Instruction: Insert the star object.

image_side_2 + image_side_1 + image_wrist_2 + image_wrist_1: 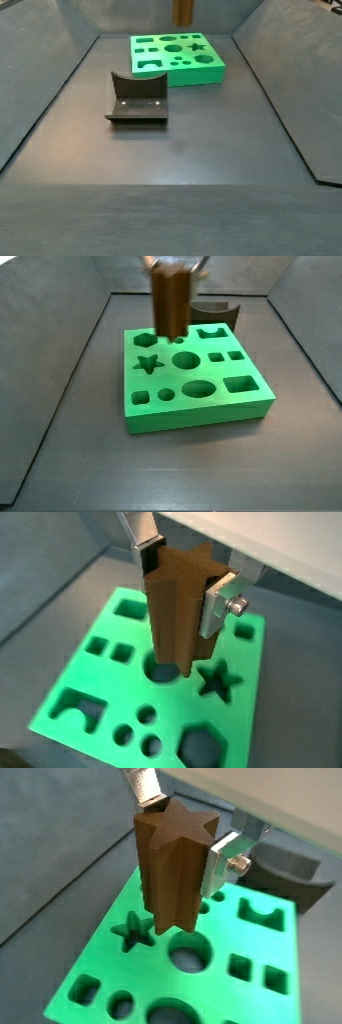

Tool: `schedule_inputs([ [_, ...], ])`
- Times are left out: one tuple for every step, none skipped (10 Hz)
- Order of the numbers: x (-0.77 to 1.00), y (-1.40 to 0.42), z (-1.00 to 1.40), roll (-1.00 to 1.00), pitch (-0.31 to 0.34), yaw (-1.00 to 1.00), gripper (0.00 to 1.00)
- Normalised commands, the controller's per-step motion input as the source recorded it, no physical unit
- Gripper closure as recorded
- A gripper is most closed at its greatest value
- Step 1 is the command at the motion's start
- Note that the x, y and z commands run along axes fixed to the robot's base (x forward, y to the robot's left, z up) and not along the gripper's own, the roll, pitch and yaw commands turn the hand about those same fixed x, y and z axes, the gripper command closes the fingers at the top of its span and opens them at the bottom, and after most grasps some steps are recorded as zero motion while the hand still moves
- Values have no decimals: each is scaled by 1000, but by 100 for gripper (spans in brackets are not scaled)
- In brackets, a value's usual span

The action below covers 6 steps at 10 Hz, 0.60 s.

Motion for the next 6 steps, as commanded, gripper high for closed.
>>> schedule_inputs([
  [0, -31, -537, 0, -154, -157, 100],
  [-97, -191, -491, 53, -103, -129, 100],
  [-126, -171, -374, 101, -59, 0, 100],
  [0, 0, -149, 87, 16, 0, 100],
  [-43, 0, -40, 76, 7, 0, 100],
  [0, 0, -194, 51, 26, 0, 100],
])
